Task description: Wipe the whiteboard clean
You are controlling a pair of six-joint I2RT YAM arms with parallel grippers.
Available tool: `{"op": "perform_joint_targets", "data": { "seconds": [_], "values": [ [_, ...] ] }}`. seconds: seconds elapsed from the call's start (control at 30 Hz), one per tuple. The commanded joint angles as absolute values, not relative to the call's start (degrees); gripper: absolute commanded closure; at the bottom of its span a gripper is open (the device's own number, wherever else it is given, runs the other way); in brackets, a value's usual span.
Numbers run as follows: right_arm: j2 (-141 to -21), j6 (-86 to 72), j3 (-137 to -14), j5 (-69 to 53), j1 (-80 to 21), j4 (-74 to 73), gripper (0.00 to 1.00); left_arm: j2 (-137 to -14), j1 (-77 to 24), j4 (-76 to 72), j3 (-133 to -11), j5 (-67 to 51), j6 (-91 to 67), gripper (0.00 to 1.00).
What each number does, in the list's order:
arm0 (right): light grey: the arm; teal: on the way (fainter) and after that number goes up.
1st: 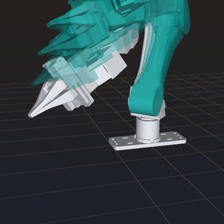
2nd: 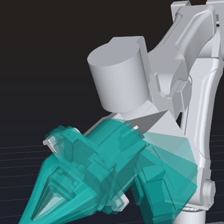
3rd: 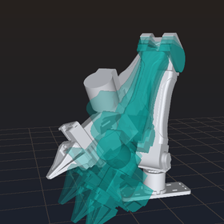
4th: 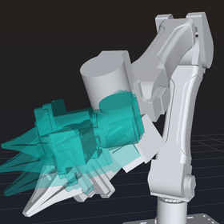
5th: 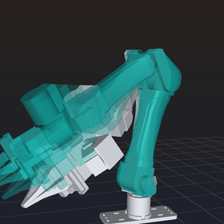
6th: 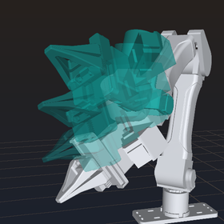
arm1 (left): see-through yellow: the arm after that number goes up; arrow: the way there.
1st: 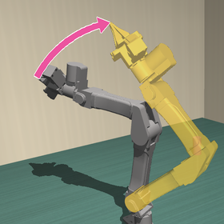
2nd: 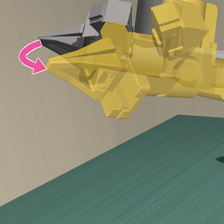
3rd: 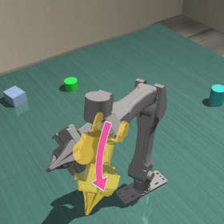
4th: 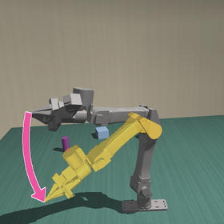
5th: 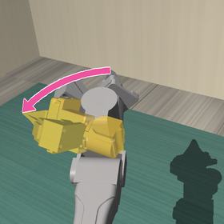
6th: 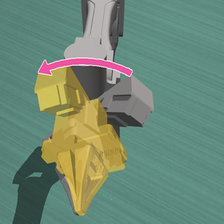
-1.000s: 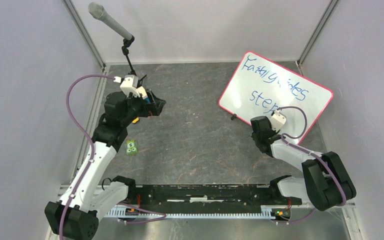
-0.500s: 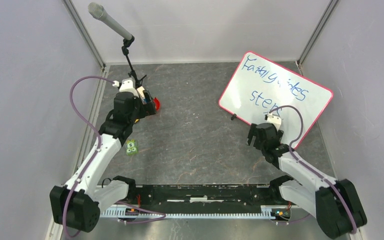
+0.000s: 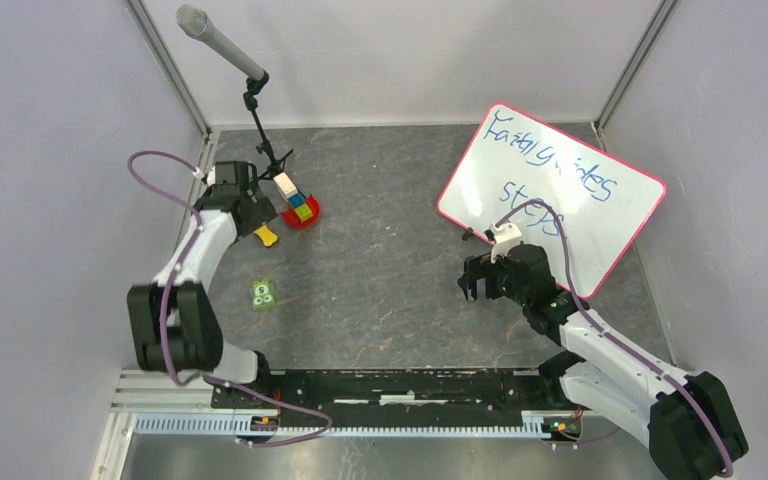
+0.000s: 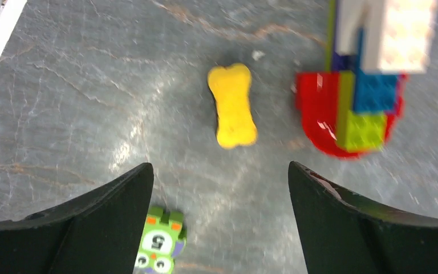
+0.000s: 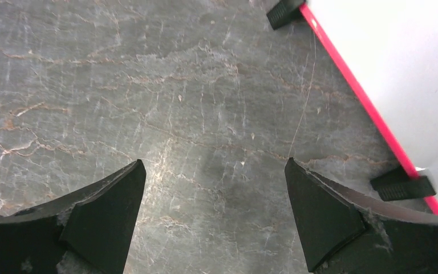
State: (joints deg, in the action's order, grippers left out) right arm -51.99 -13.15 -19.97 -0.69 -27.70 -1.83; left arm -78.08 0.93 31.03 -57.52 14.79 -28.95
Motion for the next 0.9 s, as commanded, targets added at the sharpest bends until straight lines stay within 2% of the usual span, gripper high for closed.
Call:
{"op": "perform_joint_targets", "data": {
  "seconds": [0.0,0.17,0.33,0.67,0.87],
  "values": [
    [-50.67,-10.94,-23.81,-0.53,-28.28,-2.3,0.02,-91.13,2.71,36.05,-67.45,18.1,-32.96,0.1],
    [-48.67,-10.72,-24.2,1.98,-28.39,-5.09,0.02,-102.59,2.95,38.6,-75.9,17.6,-35.55,0.24],
    [-47.34,-10.59,-23.99,3.79,-28.39,-6.67,0.02,-105.42,2.97,40.81,-77.9,18.1,-40.67,0.28],
    [-48.37,-10.45,-25.38,5.33,-28.39,-7.55,0.02,-106.37,2.93,40.16,-73.59,18.14,-43.95,0.28],
    [-47.96,-10.53,-25.32,6.4,-28.43,-8.17,0.02,-108.36,2.91,39.48,-74.11,16.47,-42.63,0.38]
  ]
}}
